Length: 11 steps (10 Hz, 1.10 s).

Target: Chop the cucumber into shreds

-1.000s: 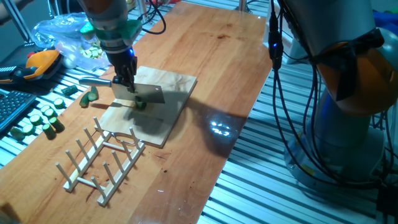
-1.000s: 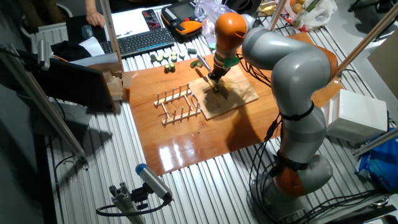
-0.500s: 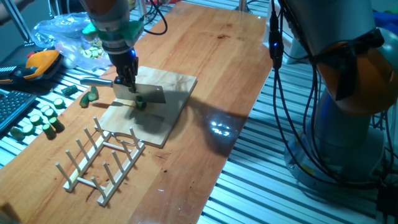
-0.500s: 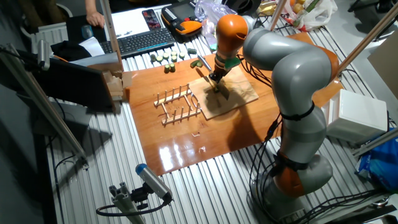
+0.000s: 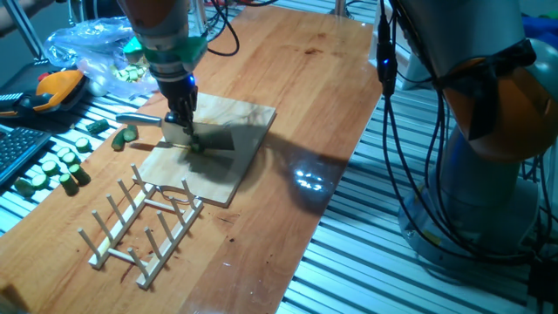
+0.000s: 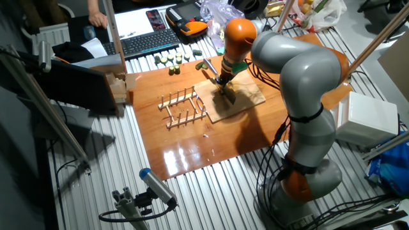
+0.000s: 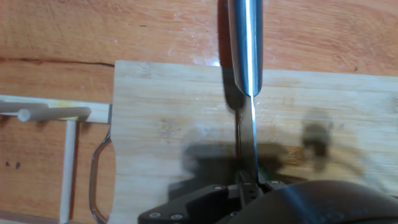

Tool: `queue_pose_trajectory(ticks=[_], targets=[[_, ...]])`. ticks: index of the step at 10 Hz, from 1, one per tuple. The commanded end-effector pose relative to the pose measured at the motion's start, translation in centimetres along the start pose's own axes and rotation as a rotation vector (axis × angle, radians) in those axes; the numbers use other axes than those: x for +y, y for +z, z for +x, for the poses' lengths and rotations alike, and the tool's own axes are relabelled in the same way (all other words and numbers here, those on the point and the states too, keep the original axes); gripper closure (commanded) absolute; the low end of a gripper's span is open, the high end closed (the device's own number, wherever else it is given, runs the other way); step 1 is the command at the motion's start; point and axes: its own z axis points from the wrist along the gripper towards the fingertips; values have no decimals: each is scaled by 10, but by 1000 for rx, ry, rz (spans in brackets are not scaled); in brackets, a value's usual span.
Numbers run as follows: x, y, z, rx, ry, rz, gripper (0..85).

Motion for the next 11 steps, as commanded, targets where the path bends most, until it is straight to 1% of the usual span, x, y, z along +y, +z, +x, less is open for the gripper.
queue_pose_trajectory(ticks=[1, 2, 4, 5, 6, 9, 10, 11], targets=[[1, 3, 0, -7, 0, -3, 850], [1, 3, -1, -9, 0, -7, 850], [7, -13, -5, 19, 13, -13, 850], [9, -23, -6, 31, 21, -9, 850], [9, -28, -5, 37, 21, 4, 850], [7, -27, -5, 32, 18, 3, 850], [6, -27, -5, 28, 16, 7, 850], [7, -27, -5, 32, 13, 1, 850]])
